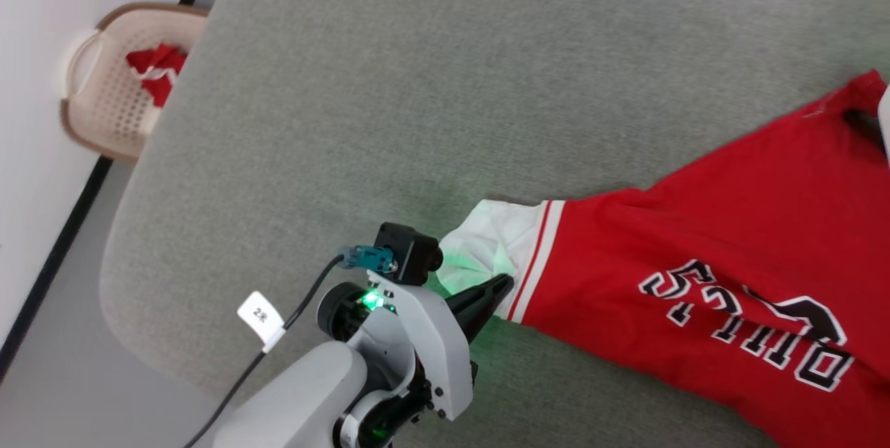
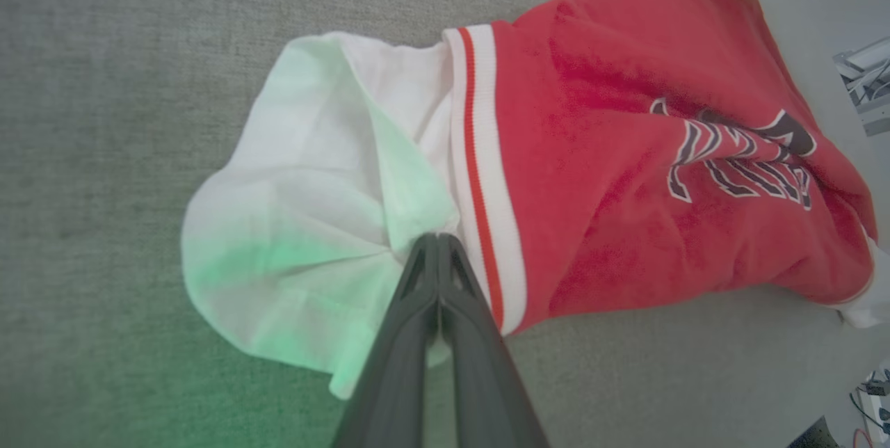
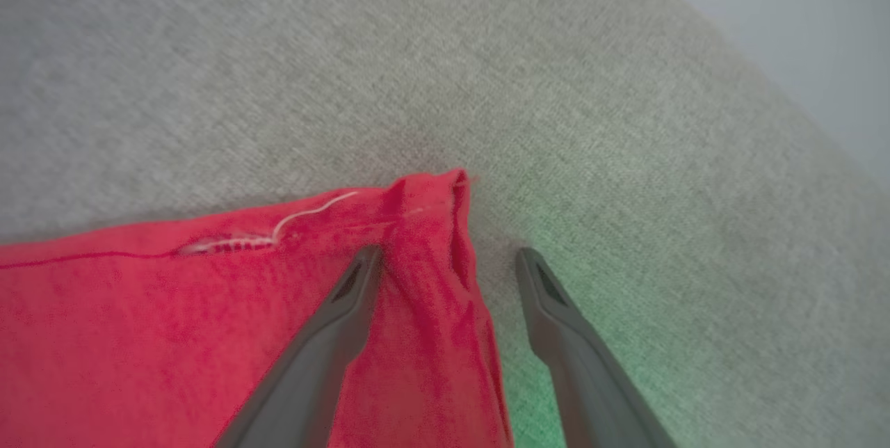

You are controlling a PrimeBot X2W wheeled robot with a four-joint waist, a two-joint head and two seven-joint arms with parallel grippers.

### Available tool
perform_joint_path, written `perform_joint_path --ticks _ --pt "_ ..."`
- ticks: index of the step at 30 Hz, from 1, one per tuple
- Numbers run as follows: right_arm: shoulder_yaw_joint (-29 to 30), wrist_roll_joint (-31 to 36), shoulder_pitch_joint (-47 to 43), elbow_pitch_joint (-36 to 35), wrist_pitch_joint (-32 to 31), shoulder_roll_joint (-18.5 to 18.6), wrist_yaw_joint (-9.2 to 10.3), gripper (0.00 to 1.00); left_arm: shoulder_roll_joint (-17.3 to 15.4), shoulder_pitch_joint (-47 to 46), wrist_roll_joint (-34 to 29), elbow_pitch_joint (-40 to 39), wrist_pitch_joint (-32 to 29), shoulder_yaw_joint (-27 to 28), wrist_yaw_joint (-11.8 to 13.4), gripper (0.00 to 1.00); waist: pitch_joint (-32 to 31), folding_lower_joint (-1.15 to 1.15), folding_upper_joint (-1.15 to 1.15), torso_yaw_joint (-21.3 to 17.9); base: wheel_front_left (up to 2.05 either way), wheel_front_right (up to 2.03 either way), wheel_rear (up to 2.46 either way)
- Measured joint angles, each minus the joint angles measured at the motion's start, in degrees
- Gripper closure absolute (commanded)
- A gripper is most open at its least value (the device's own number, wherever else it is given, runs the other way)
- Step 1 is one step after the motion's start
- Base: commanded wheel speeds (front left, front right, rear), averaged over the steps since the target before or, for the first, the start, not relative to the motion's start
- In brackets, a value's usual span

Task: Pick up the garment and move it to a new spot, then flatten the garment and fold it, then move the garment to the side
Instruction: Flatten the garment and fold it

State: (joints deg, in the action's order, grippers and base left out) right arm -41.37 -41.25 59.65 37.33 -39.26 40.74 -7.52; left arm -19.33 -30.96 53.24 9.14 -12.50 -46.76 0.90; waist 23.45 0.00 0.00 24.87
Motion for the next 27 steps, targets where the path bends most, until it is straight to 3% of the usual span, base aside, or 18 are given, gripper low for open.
perform_joint_path --ticks 2,3,4,9,14,27 --pt "-1.27 -1.47 1.51 1.99 -2.46 -0.07 0.00 0.00 0.31 -0.42 -0.01 0.73 0.16 -0.18 -0.42 1.00 0.68 0.00 0.00 0.84 0.00 0.00 0.00" --pt "-1.78 -2.14 2.36 2.76 -3.91 -0.08 -0.01 0.83 0.43 -0.54 -0.01 0.98 0.18 -0.22 -0.49 1.00 0.97 0.00 0.00 1.18 0.00 0.00 0.00" --pt "-2.24 -2.80 3.05 3.36 -5.37 -0.15 0.00 1.00 0.51 -0.54 -0.07 1.26 0.24 -0.26 -0.62 1.00 1.26 0.00 0.00 1.47 0.00 0.00 0.00" --pt "-3.94 -5.24 5.60 4.95 -9.10 -0.55 -0.01 1.00 0.12 -1.28 -0.13 2.54 0.01 -0.07 -0.66 1.00 1.89 0.00 0.00 1.63 0.00 0.00 0.00" --pt "-5.01 -7.19 6.56 5.10 -7.90 -1.63 0.00 1.00 -1.67 -3.32 -0.03 3.16 -2.32 0.41 -0.56 1.00 1.25 0.00 0.00 0.04 0.00 0.00 0.00" --pt "-7.06 -12.54 8.18 -1.49 1.99 -1.81 0.00 1.00 -14.99 -18.87 -1.38 -0.52 -17.03 5.48 2.15 1.00 -5.24 0.00 0.00 -6.56 0.00 0.00 0.00"
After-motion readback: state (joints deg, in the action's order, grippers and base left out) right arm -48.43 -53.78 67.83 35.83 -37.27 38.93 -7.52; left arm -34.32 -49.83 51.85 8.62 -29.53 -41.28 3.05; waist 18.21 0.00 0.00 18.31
